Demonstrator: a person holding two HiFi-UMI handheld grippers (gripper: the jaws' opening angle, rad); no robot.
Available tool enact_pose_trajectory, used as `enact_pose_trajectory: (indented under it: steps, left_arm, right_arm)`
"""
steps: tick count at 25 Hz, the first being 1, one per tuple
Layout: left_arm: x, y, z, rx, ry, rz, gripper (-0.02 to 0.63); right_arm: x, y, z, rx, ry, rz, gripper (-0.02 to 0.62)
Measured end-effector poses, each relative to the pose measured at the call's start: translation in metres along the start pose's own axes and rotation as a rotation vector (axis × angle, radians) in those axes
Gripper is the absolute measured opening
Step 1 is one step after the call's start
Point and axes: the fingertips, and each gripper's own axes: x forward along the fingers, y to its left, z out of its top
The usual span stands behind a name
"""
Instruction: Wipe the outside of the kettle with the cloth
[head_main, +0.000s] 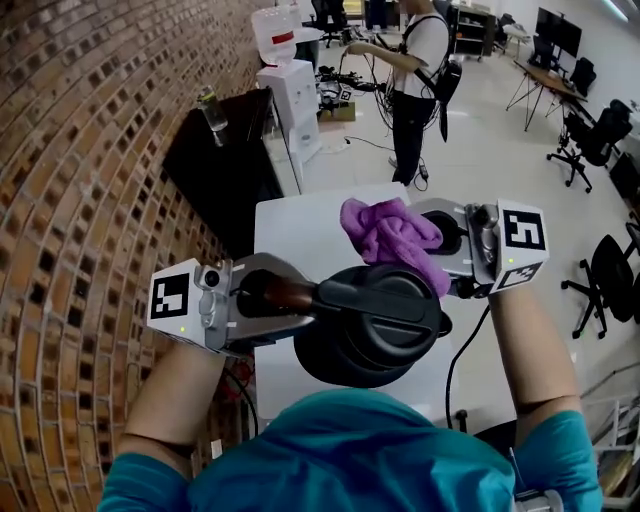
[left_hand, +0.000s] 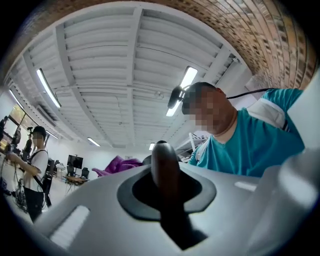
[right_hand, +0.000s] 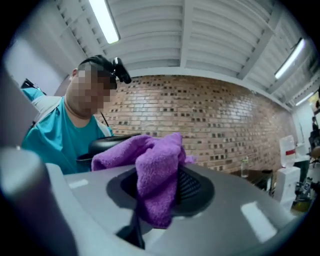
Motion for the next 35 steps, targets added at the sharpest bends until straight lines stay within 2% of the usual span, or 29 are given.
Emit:
enact_pose_trajectory:
  steps: [4, 6, 8, 12, 15, 19, 23, 29, 35]
  left_arm:
    - [0.008, -0.012, -0.005, -0.024, 0.005, -0.055, 0.069]
    - [0.013, -0.013, -0.013, -0.021, 0.03, -0.051, 0.069]
    - [0.011, -0.006, -0.024, -0.007, 0.053, -0.004, 0.069]
    - [-0.009, 0.013, -0.054, 0.026, 0.085, 0.131, 0.069]
    - [-0.019, 0.019, -0.078, 0.007, 0.12, 0.204, 0.069]
    - [-0.058, 0.044, -0.114, -0.004, 0.145, 0.289, 0.069]
    - [-0.08, 0.063, -0.147, -0.016, 0.152, 0.342, 0.069]
    - [-0.115, 0.096, -0.201, 0.014, 0.121, 0.431, 0.069]
    - [-0.138, 0.115, -0.27, 0.042, 0.122, 0.485, 0.071]
  right_arm:
    - [0.031, 0.013, -0.002, 0.022, 0.073, 0.175, 0.117]
    - [0.044, 0.014, -0.006, 0.01, 0.104, 0.193, 0.117]
    - [0.046, 0.0, -0.017, 0.013, 0.11, 0.114, 0.118]
    - [-0.008, -0.041, -0.054, 0.131, 0.065, -0.18, 0.12]
    - [-0.051, -0.037, -0.089, 0.203, 0.099, -0.298, 0.12]
    - [-0.076, -0.049, -0.132, 0.279, 0.099, -0.433, 0.12]
    - [-0.098, -0.046, -0.169, 0.329, 0.106, -0.514, 0.12]
    - [-0.123, -0.049, -0.229, 0.363, 0.099, -0.621, 0.12]
    - [-0.133, -0.037, -0.281, 0.385, 0.098, -0.644, 0.12]
